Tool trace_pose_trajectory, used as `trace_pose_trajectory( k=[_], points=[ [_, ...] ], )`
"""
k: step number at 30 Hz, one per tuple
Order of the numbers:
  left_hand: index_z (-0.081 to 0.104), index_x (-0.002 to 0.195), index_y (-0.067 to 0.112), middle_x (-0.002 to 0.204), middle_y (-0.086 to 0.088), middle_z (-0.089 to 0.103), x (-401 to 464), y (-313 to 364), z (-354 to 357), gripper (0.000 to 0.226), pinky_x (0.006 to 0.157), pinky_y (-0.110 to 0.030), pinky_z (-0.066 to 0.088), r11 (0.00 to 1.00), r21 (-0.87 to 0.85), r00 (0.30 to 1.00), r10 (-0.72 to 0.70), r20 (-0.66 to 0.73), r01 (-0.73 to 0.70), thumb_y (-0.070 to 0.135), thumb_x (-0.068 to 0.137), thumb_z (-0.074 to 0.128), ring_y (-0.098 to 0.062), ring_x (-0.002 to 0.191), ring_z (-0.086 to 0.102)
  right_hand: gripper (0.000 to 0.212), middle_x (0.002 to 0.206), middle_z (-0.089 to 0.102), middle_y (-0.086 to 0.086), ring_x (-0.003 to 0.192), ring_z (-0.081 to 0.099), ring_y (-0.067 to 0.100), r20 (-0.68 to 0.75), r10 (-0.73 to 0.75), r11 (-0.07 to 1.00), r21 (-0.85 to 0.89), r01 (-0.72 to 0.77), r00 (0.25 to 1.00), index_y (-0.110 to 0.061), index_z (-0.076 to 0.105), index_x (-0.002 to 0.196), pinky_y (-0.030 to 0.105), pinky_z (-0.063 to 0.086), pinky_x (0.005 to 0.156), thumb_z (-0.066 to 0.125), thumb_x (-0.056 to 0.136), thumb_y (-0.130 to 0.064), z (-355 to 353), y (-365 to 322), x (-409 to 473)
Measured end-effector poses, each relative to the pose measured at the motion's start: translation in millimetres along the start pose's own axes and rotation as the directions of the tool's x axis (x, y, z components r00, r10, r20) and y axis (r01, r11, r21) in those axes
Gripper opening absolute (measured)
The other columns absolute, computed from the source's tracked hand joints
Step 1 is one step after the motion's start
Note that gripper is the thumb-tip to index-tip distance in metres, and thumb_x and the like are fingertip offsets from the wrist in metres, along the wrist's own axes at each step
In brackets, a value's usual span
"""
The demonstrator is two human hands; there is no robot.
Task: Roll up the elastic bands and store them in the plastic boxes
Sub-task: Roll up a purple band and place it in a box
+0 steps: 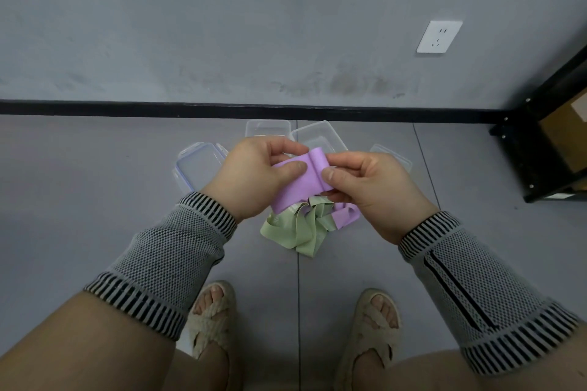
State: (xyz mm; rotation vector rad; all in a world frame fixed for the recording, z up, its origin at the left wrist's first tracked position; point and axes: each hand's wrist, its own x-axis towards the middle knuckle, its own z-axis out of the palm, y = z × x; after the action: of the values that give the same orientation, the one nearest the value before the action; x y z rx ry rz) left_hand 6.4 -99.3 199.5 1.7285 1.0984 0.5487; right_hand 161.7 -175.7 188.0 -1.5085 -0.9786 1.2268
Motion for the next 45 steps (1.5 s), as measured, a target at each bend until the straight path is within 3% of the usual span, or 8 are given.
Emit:
trace_pose_trajectory(
  k=[6,11,16,21,26,32,38,45],
  points=[
    [0.069,0.09,0.027,0.08,0.01,0.07,1,-2,2,0.015,0.062,-0.01,0.05,1.0,-0.022,1.0,0.006,0.002,-0.006,0.013,0.087,0.063,0.007,0.065,0.062,0.022,0.094,0.071,0.022,0.079,0.065,0.029,-0.009,0.022,1.0,0.006,-0.022,1.0,-0.007,0.067,0.109,0.037,0.056,0.074,0.06,0.089,-0.004,2,2,2],
    [0.066,0.089,0.03,0.071,0.008,0.068,0,-1,5,0.019,0.054,-0.011,0.045,0.999,-0.046,1.0,0.007,0.01,-0.007,0.012,0.088,0.061,0.006,0.057,0.057,0.007,0.074,0.067,0.011,0.054,0.057,0.012,-0.075,0.036,0.999,0.016,-0.035,0.997,-0.007,0.069,0.09,0.022,0.049,0.051,0.066,0.084,-0.004,6,-1,2],
    [0.067,0.091,0.03,0.079,0.002,0.072,-1,0,5,0.019,0.059,-0.015,0.048,0.998,-0.061,1.0,0.005,0.026,-0.003,0.012,0.089,0.061,-0.001,0.065,0.062,0.005,0.068,0.061,0.006,0.048,0.054,0.009,-0.151,0.043,0.999,0.017,-0.041,0.988,-0.007,0.066,0.086,0.027,0.047,0.05,0.069,0.082,-0.006,11,0,3],
    [0.069,0.099,0.018,0.08,-0.004,0.073,-1,0,7,0.015,0.061,-0.02,0.051,0.994,-0.106,0.999,-0.036,0.034,0.039,0.011,0.088,0.062,-0.006,0.066,0.064,0.013,0.067,0.057,0.006,0.054,0.054,0.015,-0.195,0.02,0.999,-0.032,-0.026,0.981,-0.01,0.063,0.081,0.027,0.046,0.05,0.074,0.076,-0.005,15,1,3],
    [0.067,0.089,0.02,0.075,-0.004,0.073,-1,1,8,0.005,0.062,-0.024,0.055,0.989,-0.137,0.999,-0.052,0.015,0.054,0.017,0.086,0.066,-0.008,0.066,0.067,0.017,0.074,0.061,0.012,0.067,0.06,0.026,-0.205,-0.011,0.996,-0.092,-0.008,0.979,-0.011,0.063,0.081,0.044,0.054,0.066,0.077,0.073,-0.007,17,2,4],
    [0.065,0.098,0.012,0.071,-0.008,0.069,-1,3,4,0.01,0.038,-0.009,0.034,0.987,-0.144,0.998,-0.066,0.002,0.065,0.013,0.089,0.062,0.003,0.041,0.051,0.013,0.078,0.068,0.009,0.065,0.063,0.014,-0.082,0.053,0.999,0.006,-0.053,0.995,-0.01,0.069,0.094,0.029,0.052,0.059,0.07,0.082,-0.012,12,-1,2],
    [0.062,0.106,0.017,0.071,-0.005,0.068,-2,4,4,0.016,0.039,-0.007,0.033,0.995,-0.098,0.999,-0.033,0.021,0.035,0.012,0.091,0.059,0.004,0.04,0.049,0.01,0.079,0.068,0.019,0.064,0.06,0.015,-0.078,0.05,0.999,0.013,-0.049,0.996,-0.011,0.07,0.092,0.025,0.05,0.057,0.061,0.089,-0.007,10,-3,1],
    [0.063,0.101,0.034,0.078,-0.014,0.072,-1,1,5,0.028,0.071,-0.044,0.053,0.998,-0.058,0.999,0.012,0.043,-0.009,0.009,0.088,0.059,-0.041,0.075,0.062,0.007,0.079,0.069,0.015,0.07,0.066,0.023,-0.185,0.017,1.0,0.003,-0.017,0.983,-0.013,0.069,0.085,0.04,0.057,0.072,0.067,0.084,-0.006,6,0,3]
  ],
)
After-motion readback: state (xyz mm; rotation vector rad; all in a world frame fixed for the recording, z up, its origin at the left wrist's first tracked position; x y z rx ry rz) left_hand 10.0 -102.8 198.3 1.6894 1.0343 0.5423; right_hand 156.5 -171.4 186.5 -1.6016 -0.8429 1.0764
